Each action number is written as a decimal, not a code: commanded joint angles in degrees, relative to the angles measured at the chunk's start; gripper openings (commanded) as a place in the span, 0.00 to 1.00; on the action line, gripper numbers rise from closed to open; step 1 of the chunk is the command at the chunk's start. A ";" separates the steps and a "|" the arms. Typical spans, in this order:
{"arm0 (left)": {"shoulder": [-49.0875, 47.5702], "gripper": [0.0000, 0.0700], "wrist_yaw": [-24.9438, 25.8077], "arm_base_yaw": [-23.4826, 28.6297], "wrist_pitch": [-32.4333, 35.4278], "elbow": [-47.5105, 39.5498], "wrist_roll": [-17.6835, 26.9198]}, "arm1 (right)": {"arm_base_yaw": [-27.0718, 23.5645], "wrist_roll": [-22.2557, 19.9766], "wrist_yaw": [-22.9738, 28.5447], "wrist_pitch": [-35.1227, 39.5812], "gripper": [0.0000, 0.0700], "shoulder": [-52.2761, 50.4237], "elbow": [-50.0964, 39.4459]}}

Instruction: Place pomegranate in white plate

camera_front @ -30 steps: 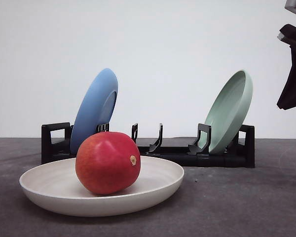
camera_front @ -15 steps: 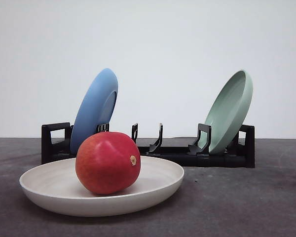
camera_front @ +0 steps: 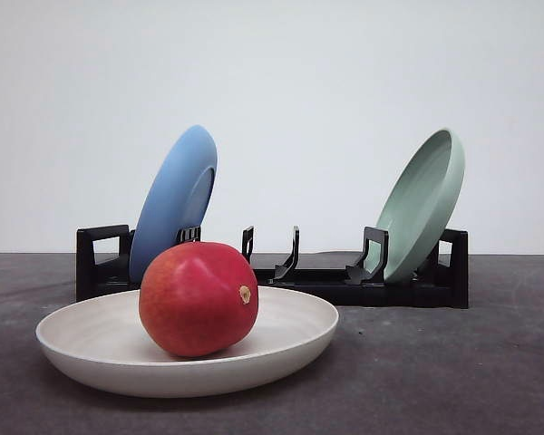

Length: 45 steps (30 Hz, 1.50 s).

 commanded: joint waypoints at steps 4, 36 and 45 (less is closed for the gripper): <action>-0.04 0.00 -0.05 -0.02 0.52 -0.55 0.42 | -0.47 2.04 0.77 -1.72 0.04 -6.19 -0.99; -0.04 0.00 -0.07 -0.02 0.52 -0.55 0.42 | -0.37 2.10 0.94 -0.83 0.04 -7.43 -0.99; -0.04 0.00 -0.06 -0.02 0.52 -0.55 0.42 | -0.37 2.10 0.94 -0.83 0.04 -7.43 -0.99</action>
